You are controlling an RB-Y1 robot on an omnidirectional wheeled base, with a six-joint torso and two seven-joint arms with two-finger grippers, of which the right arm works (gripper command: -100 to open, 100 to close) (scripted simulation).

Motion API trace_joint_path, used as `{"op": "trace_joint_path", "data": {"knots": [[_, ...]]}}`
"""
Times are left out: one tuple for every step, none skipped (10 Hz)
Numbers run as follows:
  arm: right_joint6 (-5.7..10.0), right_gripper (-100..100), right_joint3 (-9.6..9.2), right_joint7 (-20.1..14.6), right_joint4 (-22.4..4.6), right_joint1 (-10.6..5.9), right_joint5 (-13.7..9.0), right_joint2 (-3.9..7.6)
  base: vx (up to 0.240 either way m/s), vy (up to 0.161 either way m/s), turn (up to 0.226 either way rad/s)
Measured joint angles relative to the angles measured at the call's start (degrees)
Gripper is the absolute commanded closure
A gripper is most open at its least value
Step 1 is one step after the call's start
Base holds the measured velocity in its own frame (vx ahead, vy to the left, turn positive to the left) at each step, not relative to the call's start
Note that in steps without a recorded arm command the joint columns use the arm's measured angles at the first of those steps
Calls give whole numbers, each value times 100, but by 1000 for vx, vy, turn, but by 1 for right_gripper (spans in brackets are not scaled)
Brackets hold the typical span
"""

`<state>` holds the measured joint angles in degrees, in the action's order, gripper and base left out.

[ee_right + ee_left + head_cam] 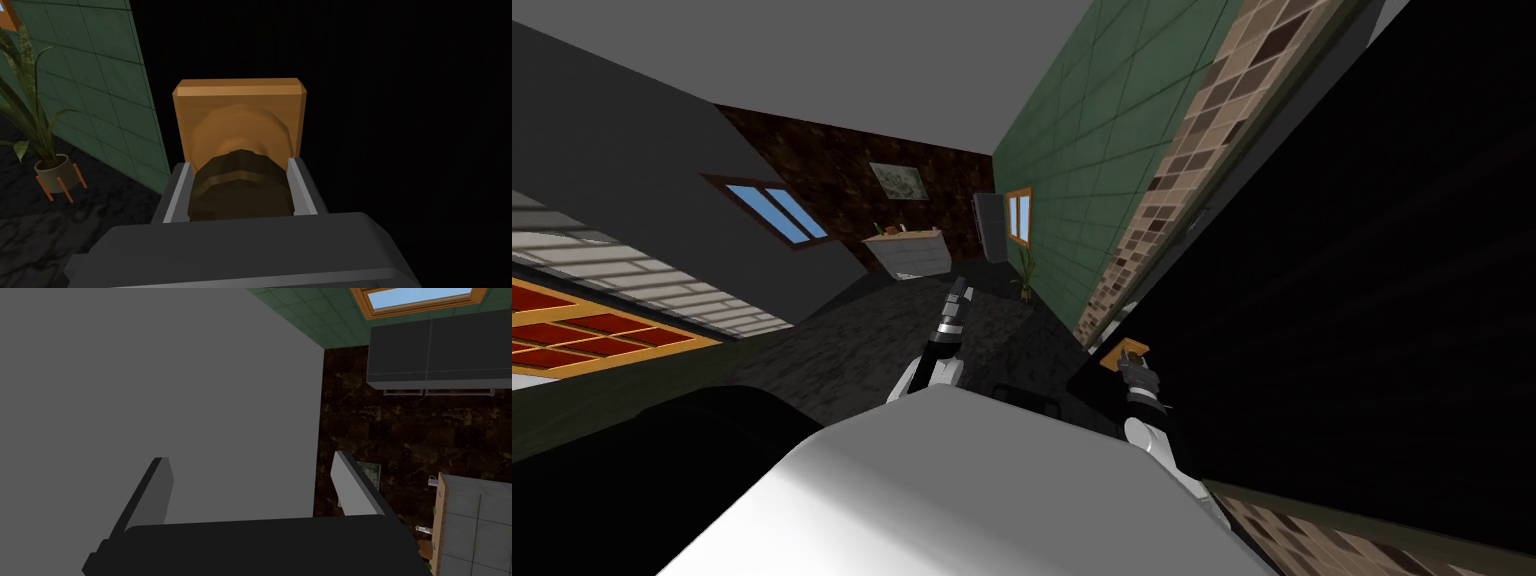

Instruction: Pull the door open

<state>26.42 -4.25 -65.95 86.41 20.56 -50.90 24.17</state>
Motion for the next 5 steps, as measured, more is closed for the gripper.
{"op": "trace_joint_path", "data": {"knots": [[25, 100, -51, -51, 26, 33, 8, 52, -102, -5, 29], [15, 100, -73, -59, 20, 46, 11, 51, -123, -22, 113], [29, 100, -98, -88, 20, 66, 15, 89, -234, -36, 133], [61, 100, -120, -131, 46, 72, 21, 143, -214, -30, 106], [98, 100, -163, -181, 49, 81, 34, 194, -189, -14, 136]]}}
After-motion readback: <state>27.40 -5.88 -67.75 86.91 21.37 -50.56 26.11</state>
